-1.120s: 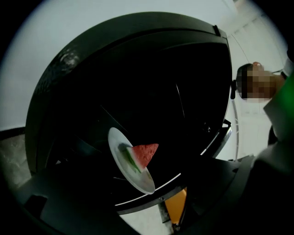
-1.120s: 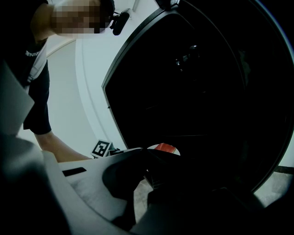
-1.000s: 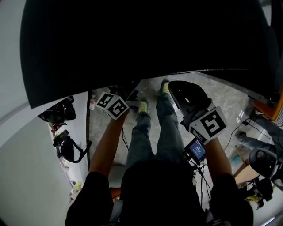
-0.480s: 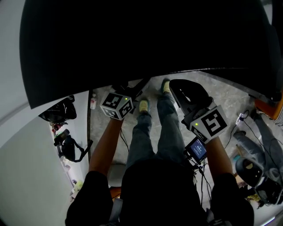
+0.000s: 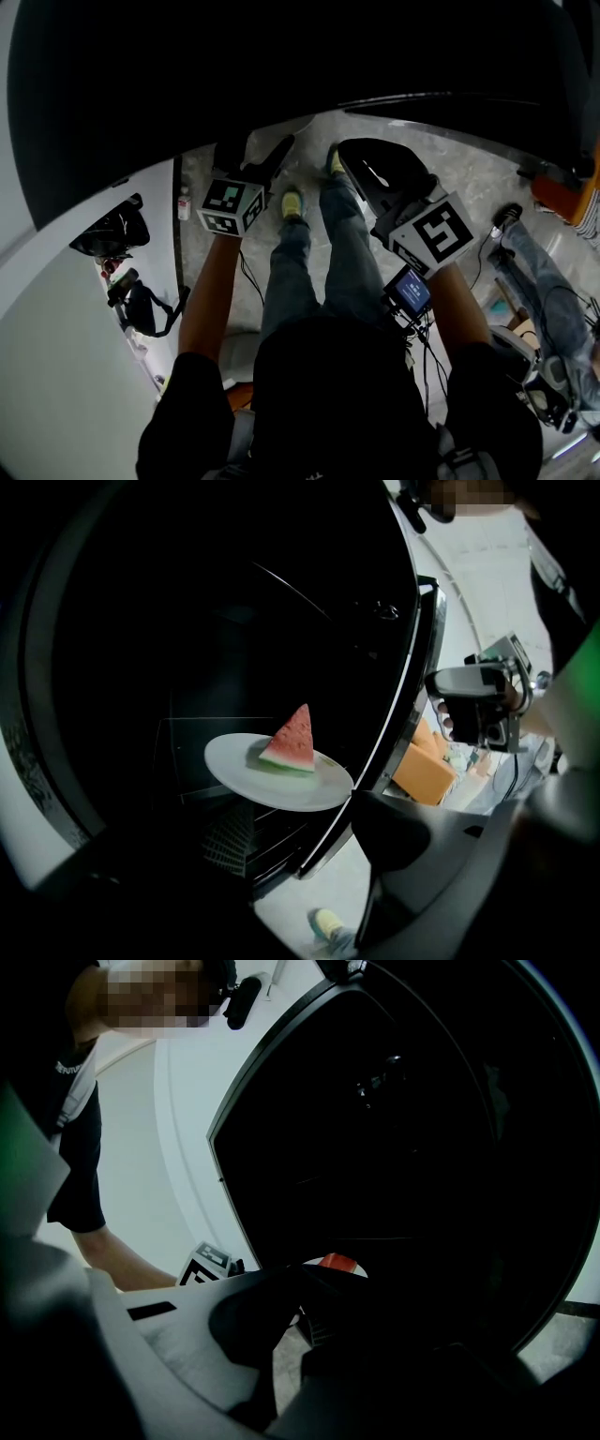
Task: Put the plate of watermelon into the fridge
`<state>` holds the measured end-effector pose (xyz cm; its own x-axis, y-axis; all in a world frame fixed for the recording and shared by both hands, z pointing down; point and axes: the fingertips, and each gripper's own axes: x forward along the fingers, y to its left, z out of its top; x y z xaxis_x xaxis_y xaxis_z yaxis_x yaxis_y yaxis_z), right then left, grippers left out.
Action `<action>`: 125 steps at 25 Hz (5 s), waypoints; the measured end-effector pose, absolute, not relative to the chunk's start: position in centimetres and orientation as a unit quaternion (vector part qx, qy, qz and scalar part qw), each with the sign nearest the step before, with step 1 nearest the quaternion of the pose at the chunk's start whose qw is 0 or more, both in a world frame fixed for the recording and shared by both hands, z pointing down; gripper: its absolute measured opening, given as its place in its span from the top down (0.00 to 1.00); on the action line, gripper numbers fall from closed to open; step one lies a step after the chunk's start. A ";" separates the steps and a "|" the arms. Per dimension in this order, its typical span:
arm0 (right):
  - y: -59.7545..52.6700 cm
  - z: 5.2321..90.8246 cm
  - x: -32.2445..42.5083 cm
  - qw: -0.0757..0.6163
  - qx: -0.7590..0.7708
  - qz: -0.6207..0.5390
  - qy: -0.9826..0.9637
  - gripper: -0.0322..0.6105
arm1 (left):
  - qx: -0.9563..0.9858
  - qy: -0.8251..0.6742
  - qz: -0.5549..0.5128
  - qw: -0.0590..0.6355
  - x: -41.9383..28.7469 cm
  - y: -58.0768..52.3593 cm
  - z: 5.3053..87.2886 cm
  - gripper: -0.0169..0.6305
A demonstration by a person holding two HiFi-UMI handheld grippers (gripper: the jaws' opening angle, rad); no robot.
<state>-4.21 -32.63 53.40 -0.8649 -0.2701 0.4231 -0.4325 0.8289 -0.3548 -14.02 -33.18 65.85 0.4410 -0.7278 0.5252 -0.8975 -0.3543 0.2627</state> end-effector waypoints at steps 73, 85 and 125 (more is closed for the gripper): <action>-16.0 33.9 3.1 0.206 0.382 0.036 -0.900 0.93 | 0.825 -0.527 0.055 0.195 -16.4 -14.2 36.4 0.96; -13.0 34.8 6.7 0.180 0.386 0.062 -0.903 0.93 | 0.830 -0.514 0.087 0.199 -12.0 -11.4 36.5 0.96; 4.9 36.4 16.6 0.130 0.360 0.135 -0.914 0.93 | 0.829 -0.521 0.108 0.171 -0.3 6.3 33.8 0.96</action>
<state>16.61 4.90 36.42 -0.7067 -0.6234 0.3345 -0.6936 0.7038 -0.1538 -0.30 6.31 33.80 0.4327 -0.8275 0.3578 -0.9015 -0.3977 0.1706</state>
